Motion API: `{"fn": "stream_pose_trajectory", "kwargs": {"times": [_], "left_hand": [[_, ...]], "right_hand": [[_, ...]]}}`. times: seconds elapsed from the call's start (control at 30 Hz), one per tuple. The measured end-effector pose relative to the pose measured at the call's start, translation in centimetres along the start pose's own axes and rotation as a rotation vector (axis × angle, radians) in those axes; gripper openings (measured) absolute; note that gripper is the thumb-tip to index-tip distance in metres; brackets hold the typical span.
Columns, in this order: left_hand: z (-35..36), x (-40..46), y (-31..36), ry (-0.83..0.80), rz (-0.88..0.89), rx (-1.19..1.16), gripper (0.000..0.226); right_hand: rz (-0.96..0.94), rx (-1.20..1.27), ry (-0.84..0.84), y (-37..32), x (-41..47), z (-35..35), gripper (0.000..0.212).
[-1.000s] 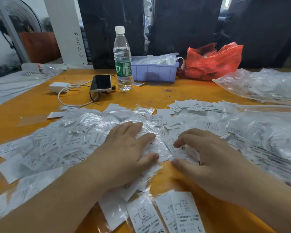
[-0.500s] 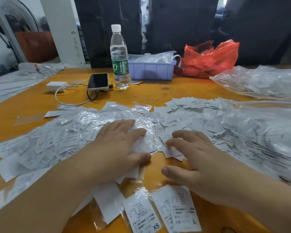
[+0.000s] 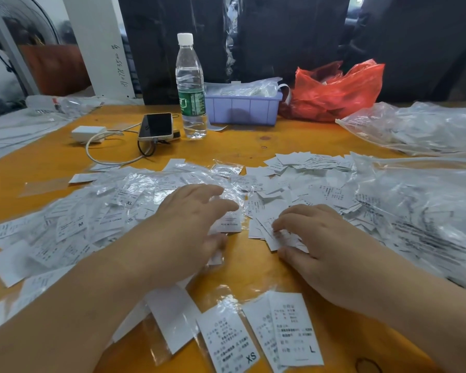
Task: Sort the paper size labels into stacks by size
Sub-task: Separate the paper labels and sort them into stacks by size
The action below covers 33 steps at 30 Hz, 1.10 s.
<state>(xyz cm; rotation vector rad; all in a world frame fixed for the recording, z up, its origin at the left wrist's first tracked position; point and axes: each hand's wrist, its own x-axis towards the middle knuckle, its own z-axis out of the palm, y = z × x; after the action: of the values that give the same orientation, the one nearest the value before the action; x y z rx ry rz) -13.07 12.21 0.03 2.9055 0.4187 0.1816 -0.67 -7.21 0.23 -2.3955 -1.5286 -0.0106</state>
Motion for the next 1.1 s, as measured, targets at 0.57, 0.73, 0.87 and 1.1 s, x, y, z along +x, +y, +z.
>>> {"fn": "stream_pose_trajectory", "kwargs": {"times": [0.57,0.73,0.87,1.1], "left_hand": [[-0.9,-0.3,-0.2,0.004,-0.015,-0.030,0.048],[-0.6,-0.6,0.9,0.036,0.048,-0.080,0.036],[-0.2,-0.5,1.9,0.082,0.114,-0.083,0.032],[0.2,-0.5,3.3,0.188,0.029,-0.355,0.020]], "right_hand": [[0.059,0.027,0.048,0.7,0.1,-0.3,0.037],[0.039,0.050,0.105,0.5,0.1,-0.2,0.029],[0.028,0.081,0.138,0.3,0.1,-0.1,0.028],[0.020,0.194,0.195,-0.1,0.1,-0.5,0.028]]}}
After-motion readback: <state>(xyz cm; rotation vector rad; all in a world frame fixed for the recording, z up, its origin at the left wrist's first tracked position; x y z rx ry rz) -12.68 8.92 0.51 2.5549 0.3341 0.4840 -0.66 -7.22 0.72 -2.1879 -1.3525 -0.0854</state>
